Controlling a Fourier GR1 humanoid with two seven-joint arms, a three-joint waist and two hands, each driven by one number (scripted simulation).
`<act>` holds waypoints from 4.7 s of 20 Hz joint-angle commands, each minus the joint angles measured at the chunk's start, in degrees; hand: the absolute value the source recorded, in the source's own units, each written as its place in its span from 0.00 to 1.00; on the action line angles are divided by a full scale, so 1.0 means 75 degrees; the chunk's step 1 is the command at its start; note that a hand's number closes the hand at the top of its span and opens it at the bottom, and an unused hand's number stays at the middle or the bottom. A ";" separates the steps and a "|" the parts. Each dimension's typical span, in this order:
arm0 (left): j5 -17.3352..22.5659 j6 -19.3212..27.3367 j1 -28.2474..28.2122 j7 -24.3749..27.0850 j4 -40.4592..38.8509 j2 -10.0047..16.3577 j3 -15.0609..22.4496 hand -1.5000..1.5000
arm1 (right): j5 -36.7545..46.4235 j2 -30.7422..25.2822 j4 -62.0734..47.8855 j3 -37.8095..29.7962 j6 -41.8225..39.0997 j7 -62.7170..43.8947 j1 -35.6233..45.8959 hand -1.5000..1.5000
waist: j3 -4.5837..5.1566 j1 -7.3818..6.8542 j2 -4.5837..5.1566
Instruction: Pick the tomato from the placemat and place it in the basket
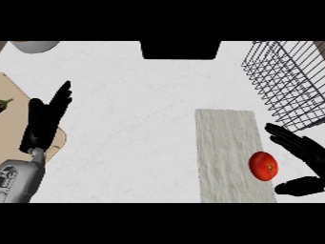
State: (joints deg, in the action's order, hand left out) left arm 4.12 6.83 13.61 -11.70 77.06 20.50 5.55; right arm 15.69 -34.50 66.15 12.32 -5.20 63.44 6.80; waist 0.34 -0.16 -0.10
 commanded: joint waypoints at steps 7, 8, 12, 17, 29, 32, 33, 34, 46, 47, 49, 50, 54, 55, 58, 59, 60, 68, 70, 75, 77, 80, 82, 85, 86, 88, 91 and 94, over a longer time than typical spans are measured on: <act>-0.0310 0.0132 -0.0070 -0.0241 0.0341 -0.0284 0.0026 0.50 | 0.0242 0.0492 -0.0276 0.0189 -0.0029 0.0883 0.0172 0.00 | -0.0050 -0.0006 0.0012; -0.0031 -0.0382 0.0084 0.0118 -0.0296 0.0029 -0.0282 0.50 | 0.0351 0.0633 -0.0238 0.0398 0.0082 0.0952 0.0039 0.00 | -0.0048 0.0026 0.0031; -0.0307 -0.0045 0.0013 -0.0379 0.0338 -0.0147 -0.0099 0.50 | 0.0671 0.0721 -0.0400 0.0248 0.0726 0.1037 0.0336 1.00 | -0.0056 -0.0031 0.0018; -0.0541 0.0097 0.0001 -0.0432 0.0340 -0.0276 0.0026 0.50 | 0.0872 0.0872 -0.0067 0.0018 0.1449 0.1236 0.0076 1.00 | -0.0058 0.0025 0.0008; -0.0412 -0.0256 -0.0080 -0.0037 0.0217 -0.0318 0.0042 0.50 | 0.4281 0.0608 -0.0246 0.0722 0.1206 -0.6145 0.1410 1.00 | 0.0092 -0.0368 -0.0017; -0.0380 -0.0298 0.0100 -0.0172 0.0167 -0.0294 0.0003 0.50 | 0.5127 0.1502 0.0099 0.1281 0.0877 -0.7949 0.2062 1.00 | 0.0036 -0.0355 -0.0027; -0.0489 -0.0178 0.0121 -0.0230 0.0086 -0.0426 0.0106 0.50 | 0.5229 0.1693 0.0373 0.1328 0.0490 -0.8489 0.2473 1.00 | 0.0029 -0.0278 -0.0041; -0.0368 -0.0320 -0.0018 -0.0114 0.0084 -0.0211 -0.0090 0.50 | 0.5111 0.2385 0.0495 0.1357 0.0444 -0.9104 0.2371 1.00 | 0.0008 -0.0245 -0.0049; -0.0455 -0.0078 -0.0265 0.0023 -0.0041 -0.0390 -0.0224 0.50 | 0.2995 0.4577 0.3875 0.0240 -0.0374 -1.3507 0.4520 1.00 | -0.0031 0.0073 -0.0064; -0.0246 -0.0323 -0.0400 0.0079 0.0191 -0.0167 -0.0407 0.50 | 0.3010 0.4582 0.4264 0.0130 -0.0421 -1.3791 0.4503 1.00 | -0.0036 0.0057 -0.0072; -0.0263 -0.0302 -0.0099 -0.0323 0.0235 -0.0196 -0.0378 0.50 | 0.2964 0.4589 0.4877 -0.0024 -0.0851 -1.4730 0.5244 1.00 | -0.0037 0.0101 -0.0078; -0.0563 -0.0029 -0.0148 -0.0214 0.0216 -0.0461 -0.0139 0.50 | 0.2991 0.4591 0.4420 -0.0501 -0.1095 -1.4880 0.5970 1.00 | -0.0038 0.0038 -0.0033; -0.0379 -0.0319 -0.0152 -0.0054 0.0163 -0.0254 -0.0430 0.50 | 0.2638 0.4458 0.4874 -0.1299 -0.1666 -1.5830 0.6954 1.00 | -0.0041 0.0034 -0.0033; -0.0616 -0.0098 -0.0294 -0.0229 0.0333 -0.0527 -0.0114 0.50 | 0.2668 0.4507 0.4263 -0.1466 -0.1627 -1.5960 0.7616 1.00 | -0.0041 -0.0028 -0.0021; -0.0523 -0.0224 0.0091 -0.0322 0.0222 -0.0369 -0.0406 0.50 | 0.2431 0.4049 0.4141 -0.1994 -0.1969 -1.6190 0.8119 1.00 | -0.0041 0.0016 -0.0006; -0.0606 -0.0141 -0.0292 -0.0257 0.0628 -0.0481 -0.0236 0.50 | 0.2399 0.3825 0.3599 -0.2286 -0.1902 -1.5984 0.8504 1.00 | -0.0041 -0.0055 -0.0005; -0.0662 -0.0130 0.0003 -0.0674 0.0555 -0.0526 -0.0197 0.50 | 0.2576 0.3735 0.3758 -0.2084 -0.1879 -1.5925 0.8193 1.00 | -0.0043 -0.0002 -0.0003; -0.0552 -0.0393 -0.0298 -0.0066 0.0227 -0.0361 -0.0440 0.50 | 0.3062 0.1680 0.2178 -0.2267 -0.3067 -1.5210 0.8658 1.00 | -0.0035 0.0008 0.0036; -0.0675 -0.0137 -0.0271 -0.0057 0.0238 -0.0616 -0.0340 0.50 | 0.3510 0.1442 0.1900 -0.1719 -0.3352 -1.5126 0.8607 1.00 | -0.0033 0.0006 0.0032; -0.0729 -0.0344 -0.0078 0.0143 0.0012 -0.0499 -0.0418 0.50 | 0.3762 0.0645 0.0199 -0.2073 -0.3083 -1.4020 0.8775 1.00 | -0.0036 -0.0102 0.0081; -0.0615 -0.0384 -0.0502 -0.0179 0.0705 -0.0566 -0.0309 0.50 | 0.3830 0.0072 0.0104 -0.2107 -0.3419 -1.3693 0.8587 1.00 | -0.0044 -0.0121 0.0037; -0.0481 -0.0597 -0.0158 -0.0169 0.0207 -0.0345 -0.0665 0.50 | 0.3986 -0.0374 -0.0342 -0.2245 -0.2956 -1.2723 0.8227 1.00 | -0.0043 -0.0082 0.0061; -0.0619 -0.0550 -0.0262 0.0045 0.0239 -0.0446 -0.0580 0.50 | 0.4001 -0.0342 -0.0265 -0.2352 -0.2538 -1.2371 0.7601 1.00 | -0.0046 -0.0038 0.0036; -0.0820 -0.0316 -0.0064 -0.0208 0.0264 -0.0614 -0.0510 0.50 | 0.3871 -0.0550 -0.0979 -0.2564 -0.2255 -1.1314 0.7599 1.00 | -0.0047 -0.0070 0.0049; -0.0619 -0.0695 -0.0471 0.0171 0.0247 -0.0464 -0.0599 0.50 | 0.3804 -0.0577 -0.1099 -0.2560 -0.2538 -1.1274 0.7891 1.00 | -0.0043 -0.0093 0.0040; -0.0556 -0.0770 -0.0114 0.0053 0.0044 -0.0346 -0.0808 0.50 | 0.3660 -0.0581 -0.1077 -0.2708 -0.2383 -1.0849 0.7376 1.00 | -0.0045 -0.0029 0.0033; -0.0824 -0.0406 -0.0050 -0.0600 0.0581 -0.0772 -0.0393 0.50 | 0.3924 -0.0848 -0.2004 -0.2736 -0.1871 -1.0001 0.7131 1.00 | -0.0051 -0.0103 0.0049; -0.0943 -0.0477 -0.0250 0.0213 -0.0002 -0.0757 -0.0544 0.50 | 0.4007 -0.1071 -0.2438 -0.2774 -0.1819 -0.9434 0.7171 1.00 | -0.0045 -0.0063 0.0052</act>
State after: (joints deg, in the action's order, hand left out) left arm -1.76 2.81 12.39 -12.46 78.80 15.82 1.29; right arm 45.05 -39.92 52.26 -7.80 -20.08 -13.50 61.99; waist -0.01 -0.76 0.26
